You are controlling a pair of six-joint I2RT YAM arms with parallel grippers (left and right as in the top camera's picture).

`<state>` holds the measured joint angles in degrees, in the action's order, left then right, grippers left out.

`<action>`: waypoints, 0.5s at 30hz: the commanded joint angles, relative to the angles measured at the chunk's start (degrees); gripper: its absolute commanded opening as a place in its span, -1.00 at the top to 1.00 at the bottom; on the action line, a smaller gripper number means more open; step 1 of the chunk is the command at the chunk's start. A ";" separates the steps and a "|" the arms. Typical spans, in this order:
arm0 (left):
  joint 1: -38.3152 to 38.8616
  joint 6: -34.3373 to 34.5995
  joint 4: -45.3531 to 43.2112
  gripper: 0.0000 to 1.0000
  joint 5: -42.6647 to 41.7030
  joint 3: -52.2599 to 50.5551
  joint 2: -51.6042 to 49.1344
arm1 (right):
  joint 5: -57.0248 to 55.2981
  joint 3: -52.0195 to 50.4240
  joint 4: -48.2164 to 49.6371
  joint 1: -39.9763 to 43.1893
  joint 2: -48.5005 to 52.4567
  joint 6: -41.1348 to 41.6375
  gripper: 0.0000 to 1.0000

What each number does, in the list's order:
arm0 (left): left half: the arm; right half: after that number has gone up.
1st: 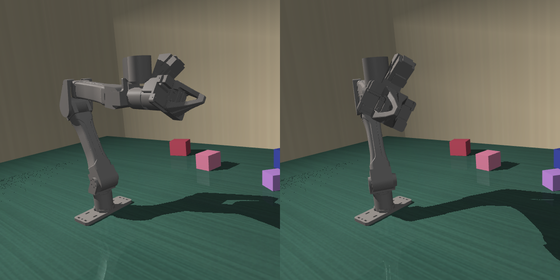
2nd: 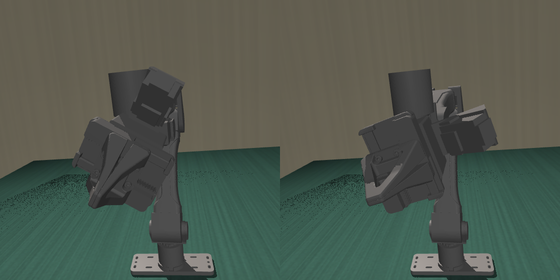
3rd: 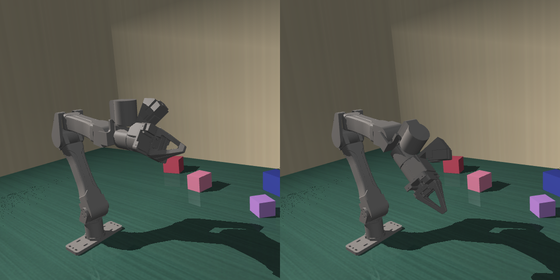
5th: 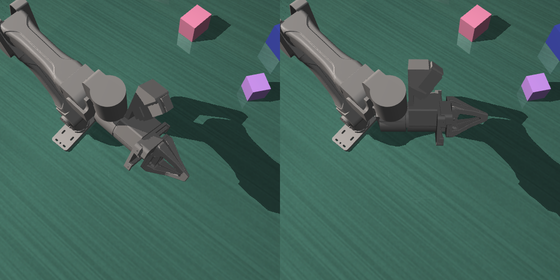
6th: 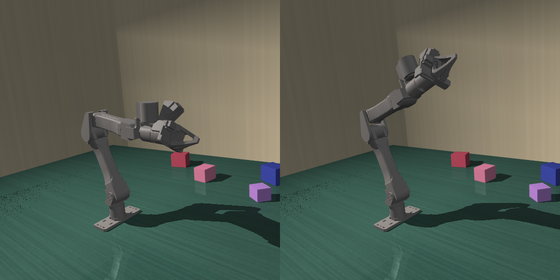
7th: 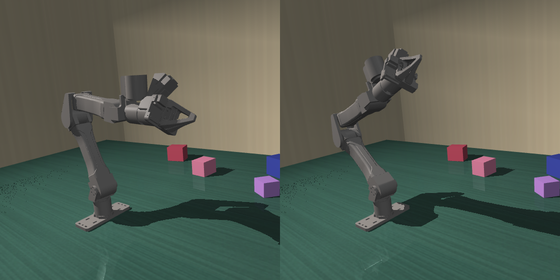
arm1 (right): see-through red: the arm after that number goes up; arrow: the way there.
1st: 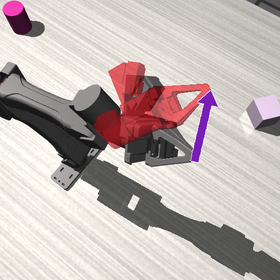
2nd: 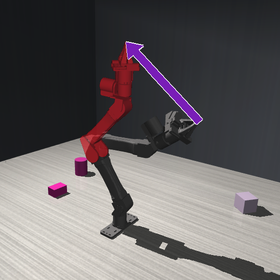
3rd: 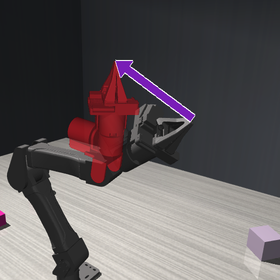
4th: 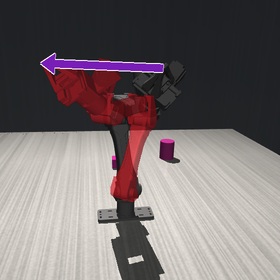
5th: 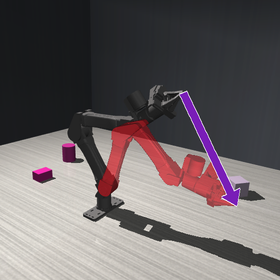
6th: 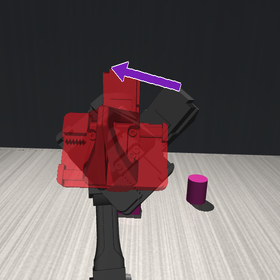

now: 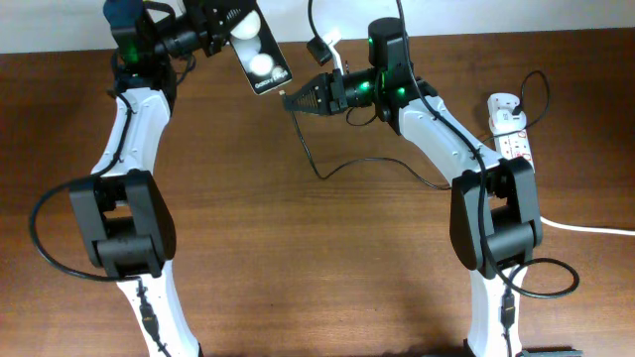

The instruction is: Plug charger to phone and switch on socket

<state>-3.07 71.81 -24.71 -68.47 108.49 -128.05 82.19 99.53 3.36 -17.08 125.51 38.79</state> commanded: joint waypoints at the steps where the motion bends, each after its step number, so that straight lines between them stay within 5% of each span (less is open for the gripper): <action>1: 0.26 -0.50 -0.52 1.00 -2.38 0.85 1.81 | 1.16 0.66 0.37 -0.04 -0.48 -0.57 0.92; 15: 2.56 -1.57 -0.52 1.00 -2.27 0.85 1.81 | 1.18 0.66 0.35 -0.04 -0.48 -0.55 0.91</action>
<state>-1.50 71.33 -24.73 -69.60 108.49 -128.05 83.31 99.53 3.31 -17.08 125.51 38.79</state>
